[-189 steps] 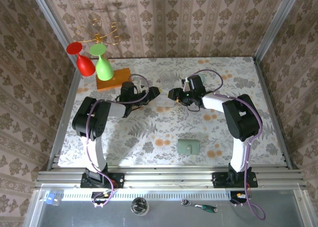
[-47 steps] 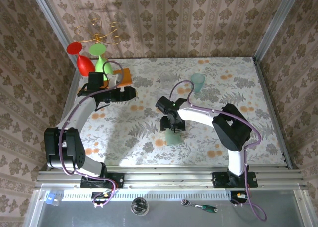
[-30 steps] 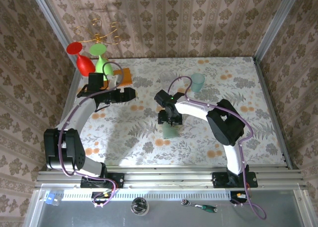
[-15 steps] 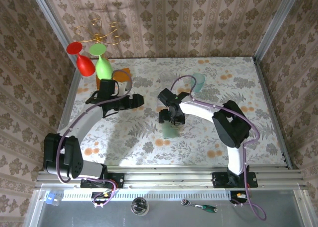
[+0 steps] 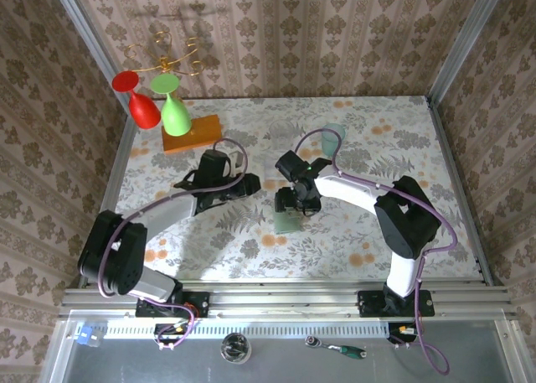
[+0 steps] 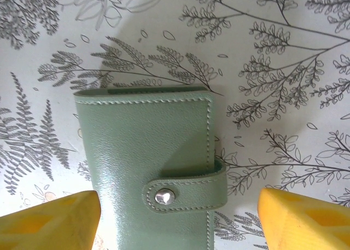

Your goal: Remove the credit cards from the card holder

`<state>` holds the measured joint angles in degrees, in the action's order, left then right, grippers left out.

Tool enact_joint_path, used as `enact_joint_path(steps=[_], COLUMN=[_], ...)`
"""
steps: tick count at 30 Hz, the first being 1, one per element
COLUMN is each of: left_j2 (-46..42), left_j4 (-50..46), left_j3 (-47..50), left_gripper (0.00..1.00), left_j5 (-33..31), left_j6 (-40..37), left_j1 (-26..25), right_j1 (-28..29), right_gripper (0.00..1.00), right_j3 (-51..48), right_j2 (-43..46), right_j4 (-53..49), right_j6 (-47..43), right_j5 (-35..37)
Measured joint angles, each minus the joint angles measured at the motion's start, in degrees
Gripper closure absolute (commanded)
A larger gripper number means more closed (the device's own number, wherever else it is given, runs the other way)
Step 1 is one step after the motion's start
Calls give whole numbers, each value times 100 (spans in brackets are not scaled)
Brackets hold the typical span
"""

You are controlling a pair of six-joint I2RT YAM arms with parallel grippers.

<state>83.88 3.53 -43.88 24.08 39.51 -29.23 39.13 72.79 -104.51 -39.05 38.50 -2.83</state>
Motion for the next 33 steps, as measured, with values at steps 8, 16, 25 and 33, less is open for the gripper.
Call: enact_joint_path(steps=[8, 16, 25, 33], left_j2=[459, 691, 822, 914], left_j4=[1165, 1799, 2256, 2312], left_j3=[409, 614, 807, 901], left_gripper=[100, 100, 100, 100], left_j5=[284, 470, 514, 730], left_j6=[693, 1239, 1652, 1821], left_j1=[-24, -254, -503, -525], right_j1=[-11, -9, 15, 116], right_gripper=[27, 47, 63, 65], right_j3=[-59, -146, -138, 105], right_j2=[33, 42, 37, -118], right_j4=[22, 26, 13, -31], right_j6=[-63, -68, -85, -92], right_j5=[-68, -216, -308, -365])
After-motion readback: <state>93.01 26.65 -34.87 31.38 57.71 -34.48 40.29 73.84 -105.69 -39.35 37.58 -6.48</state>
